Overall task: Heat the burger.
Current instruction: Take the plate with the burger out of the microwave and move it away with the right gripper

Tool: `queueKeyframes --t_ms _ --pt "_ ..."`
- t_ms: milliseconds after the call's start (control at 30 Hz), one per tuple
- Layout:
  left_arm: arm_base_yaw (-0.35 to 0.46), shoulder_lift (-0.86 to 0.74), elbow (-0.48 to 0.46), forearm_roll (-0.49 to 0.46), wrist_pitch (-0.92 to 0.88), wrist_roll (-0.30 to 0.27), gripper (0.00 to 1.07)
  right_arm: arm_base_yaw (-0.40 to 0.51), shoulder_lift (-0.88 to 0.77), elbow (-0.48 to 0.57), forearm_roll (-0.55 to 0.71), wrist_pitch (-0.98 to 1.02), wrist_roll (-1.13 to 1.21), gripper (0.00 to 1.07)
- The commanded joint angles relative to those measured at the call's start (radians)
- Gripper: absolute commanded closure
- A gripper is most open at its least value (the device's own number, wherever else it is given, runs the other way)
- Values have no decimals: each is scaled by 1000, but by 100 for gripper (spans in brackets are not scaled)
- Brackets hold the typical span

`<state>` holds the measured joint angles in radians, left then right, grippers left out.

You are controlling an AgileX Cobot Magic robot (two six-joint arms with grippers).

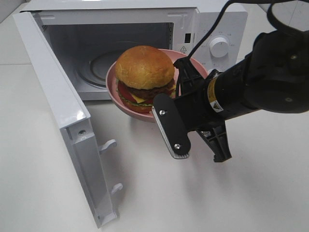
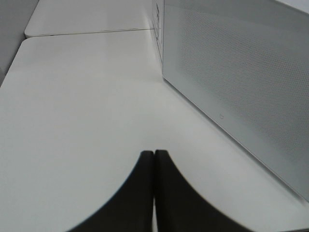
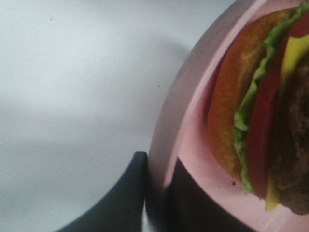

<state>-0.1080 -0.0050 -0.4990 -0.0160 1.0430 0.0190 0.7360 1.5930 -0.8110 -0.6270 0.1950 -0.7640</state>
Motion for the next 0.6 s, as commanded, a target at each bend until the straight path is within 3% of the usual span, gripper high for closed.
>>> queueKeyframes --t_ms 33,600 --pt "4 -18 3 -4 -9 -1 107 -12 -83 44 -4 -6 31 107" --pt "4 -18 3 -4 -9 -1 107 -12 -342 243 -5 112 163 107"
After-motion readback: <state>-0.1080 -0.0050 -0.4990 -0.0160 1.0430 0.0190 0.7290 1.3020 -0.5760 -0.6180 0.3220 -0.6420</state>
